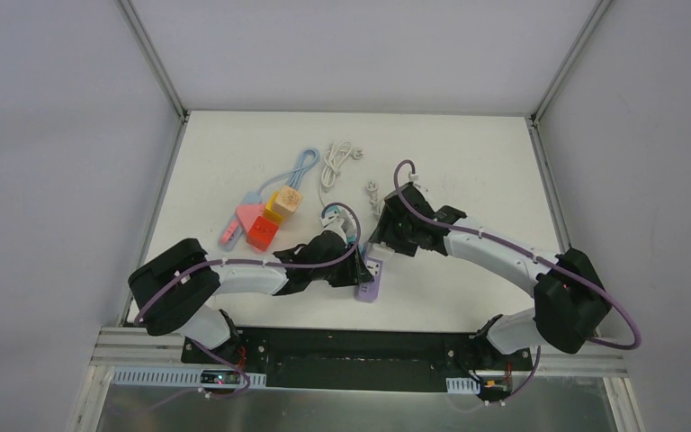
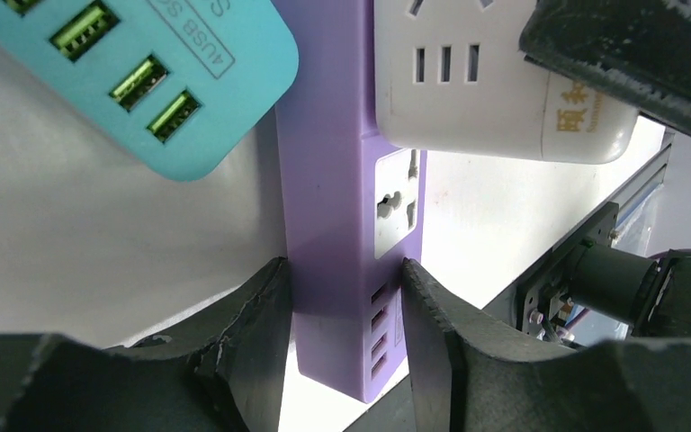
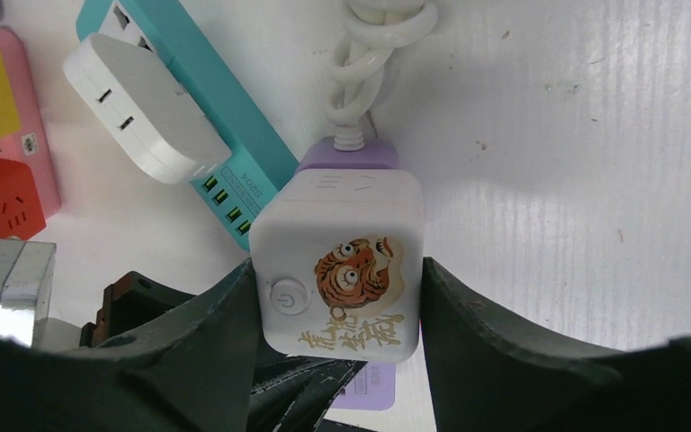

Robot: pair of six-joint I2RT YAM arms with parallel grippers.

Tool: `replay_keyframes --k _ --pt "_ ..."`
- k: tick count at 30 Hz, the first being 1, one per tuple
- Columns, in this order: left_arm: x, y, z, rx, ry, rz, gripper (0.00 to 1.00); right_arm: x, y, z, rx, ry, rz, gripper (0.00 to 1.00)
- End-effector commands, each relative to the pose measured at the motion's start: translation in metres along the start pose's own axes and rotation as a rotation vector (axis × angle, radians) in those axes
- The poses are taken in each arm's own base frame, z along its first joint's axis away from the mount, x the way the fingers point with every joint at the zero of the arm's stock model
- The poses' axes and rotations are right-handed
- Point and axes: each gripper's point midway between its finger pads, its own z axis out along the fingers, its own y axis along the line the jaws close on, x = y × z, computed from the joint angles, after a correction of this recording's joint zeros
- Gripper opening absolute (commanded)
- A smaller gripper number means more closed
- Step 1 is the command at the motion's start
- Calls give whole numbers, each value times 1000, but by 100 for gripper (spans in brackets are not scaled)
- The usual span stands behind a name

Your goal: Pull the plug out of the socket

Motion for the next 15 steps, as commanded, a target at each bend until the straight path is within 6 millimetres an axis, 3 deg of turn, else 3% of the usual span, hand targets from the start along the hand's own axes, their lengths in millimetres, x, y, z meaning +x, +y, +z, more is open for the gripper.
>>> replay_keyframes --k 1,4,7,15 --pt "26 52 -17 -178 50 38 22 1 -10 -9 3 -26 -25 11" --pt "21 48 -21 -170 47 62 18 -6 2 -22 -63 -51 -20 0" --pt "15 45 -25 -192 39 82 16 -14 11 -31 -109 -84 -9 0" --pt "4 42 -31 -231 29 126 13 -14 -2 -13 8 -112 -36 0"
